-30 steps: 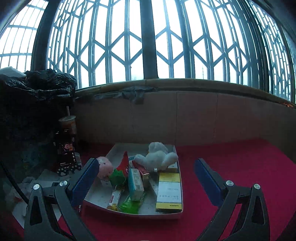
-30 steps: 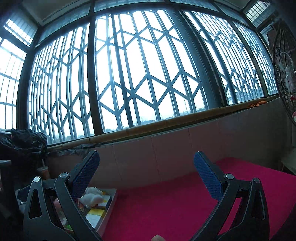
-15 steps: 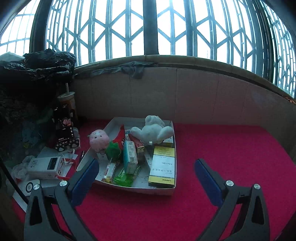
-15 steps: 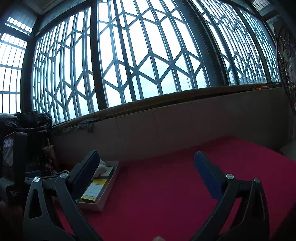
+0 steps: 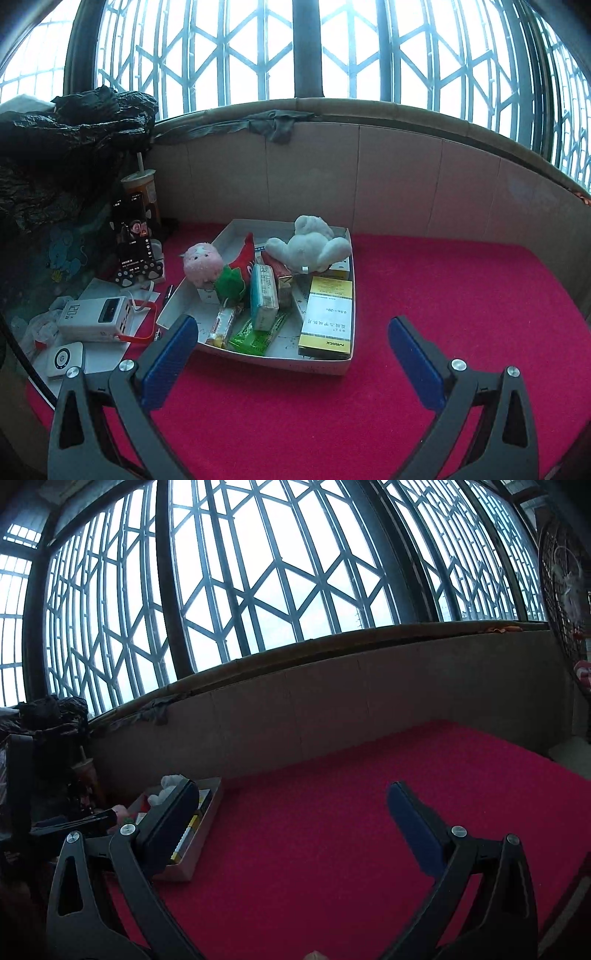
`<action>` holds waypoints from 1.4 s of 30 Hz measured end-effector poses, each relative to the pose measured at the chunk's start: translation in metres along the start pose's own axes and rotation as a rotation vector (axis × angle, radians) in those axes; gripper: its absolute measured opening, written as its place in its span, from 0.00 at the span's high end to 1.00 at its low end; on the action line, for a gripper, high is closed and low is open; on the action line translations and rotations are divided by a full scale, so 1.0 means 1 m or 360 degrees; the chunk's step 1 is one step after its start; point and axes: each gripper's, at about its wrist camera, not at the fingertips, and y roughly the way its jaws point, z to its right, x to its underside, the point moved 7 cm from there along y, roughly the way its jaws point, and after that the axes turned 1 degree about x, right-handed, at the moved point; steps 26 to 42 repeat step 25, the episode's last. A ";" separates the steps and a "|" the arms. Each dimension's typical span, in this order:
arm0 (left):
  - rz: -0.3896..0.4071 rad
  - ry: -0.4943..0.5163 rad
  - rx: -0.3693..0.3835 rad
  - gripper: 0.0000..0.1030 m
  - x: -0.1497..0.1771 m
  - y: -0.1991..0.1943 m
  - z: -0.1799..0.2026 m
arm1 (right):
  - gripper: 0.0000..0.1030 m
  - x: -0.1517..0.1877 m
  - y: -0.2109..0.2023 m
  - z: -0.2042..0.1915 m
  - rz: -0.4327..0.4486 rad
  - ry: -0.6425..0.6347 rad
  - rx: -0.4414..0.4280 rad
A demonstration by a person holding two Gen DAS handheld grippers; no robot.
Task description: Organize objects
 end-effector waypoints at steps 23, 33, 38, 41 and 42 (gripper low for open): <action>-0.0017 -0.0021 -0.0017 0.00 0.006 0.006 -0.003 | 0.00 0.010 0.009 0.005 -0.0102 0.0021 0.0019; -0.0021 -0.0030 -0.0020 0.00 0.006 0.007 -0.004 | 0.00 0.010 0.010 0.005 -0.0106 0.0024 0.0019; -0.0021 -0.0030 -0.0020 0.00 0.006 0.007 -0.004 | 0.00 0.010 0.010 0.005 -0.0106 0.0024 0.0019; -0.0021 -0.0030 -0.0020 0.00 0.006 0.007 -0.004 | 0.00 0.010 0.010 0.005 -0.0106 0.0024 0.0019; -0.0021 -0.0030 -0.0020 0.00 0.006 0.007 -0.004 | 0.00 0.010 0.010 0.005 -0.0106 0.0024 0.0019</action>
